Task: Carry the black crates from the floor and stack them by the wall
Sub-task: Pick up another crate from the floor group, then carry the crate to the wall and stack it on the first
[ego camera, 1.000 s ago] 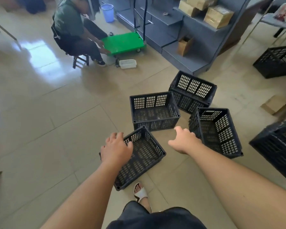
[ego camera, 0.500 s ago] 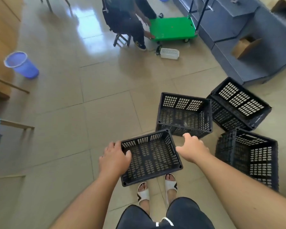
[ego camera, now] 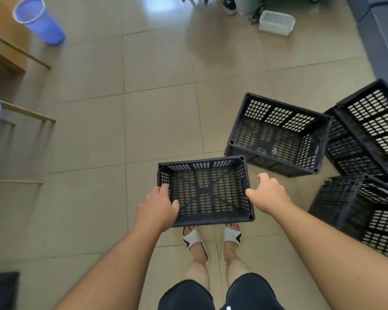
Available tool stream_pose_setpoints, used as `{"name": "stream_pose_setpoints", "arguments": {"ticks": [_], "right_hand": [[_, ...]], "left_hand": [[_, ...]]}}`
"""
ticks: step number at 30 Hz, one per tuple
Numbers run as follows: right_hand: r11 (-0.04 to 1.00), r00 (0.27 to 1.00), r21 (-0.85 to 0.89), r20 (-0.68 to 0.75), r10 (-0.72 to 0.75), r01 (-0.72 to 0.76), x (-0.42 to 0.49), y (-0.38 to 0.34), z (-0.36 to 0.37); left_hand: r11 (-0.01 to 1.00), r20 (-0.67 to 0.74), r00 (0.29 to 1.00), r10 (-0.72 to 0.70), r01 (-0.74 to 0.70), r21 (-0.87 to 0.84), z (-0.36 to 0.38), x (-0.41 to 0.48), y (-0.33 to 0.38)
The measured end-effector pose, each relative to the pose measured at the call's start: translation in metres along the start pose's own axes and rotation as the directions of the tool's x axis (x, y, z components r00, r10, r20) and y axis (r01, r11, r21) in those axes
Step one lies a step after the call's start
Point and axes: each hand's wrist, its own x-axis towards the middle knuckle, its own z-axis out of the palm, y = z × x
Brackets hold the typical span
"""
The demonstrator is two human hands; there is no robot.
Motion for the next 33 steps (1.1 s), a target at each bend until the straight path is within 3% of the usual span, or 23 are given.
{"name": "stream_pose_setpoints", "arguments": {"ticks": [9,22,29,33], "right_hand": [[0.978,0.993,0.174,0.013,0.113,-0.114,0.121,0.021,0.113],[0.969,0.976,0.148,-0.055,0.209,-0.199,0.277,0.069,0.220],[0.940,0.944,0.189,-0.112,0.309,-0.285,0.343,0.075,0.254],[0.931,0.939,0.226,-0.128,0.319,-0.286,0.364,0.075,0.266]], "left_hand": [[0.979,0.105,0.987,-0.119,0.134,-0.151,0.121,0.103,-0.033],[0.898,0.073,0.949,-0.306,0.313,-0.308,0.234,0.255,-0.091],[0.804,0.006,0.895,-0.447,0.405,-0.436,0.268,0.318,-0.112],[0.634,0.018,0.851,-0.525,0.405,-0.658,0.283,0.344,-0.115]]}}
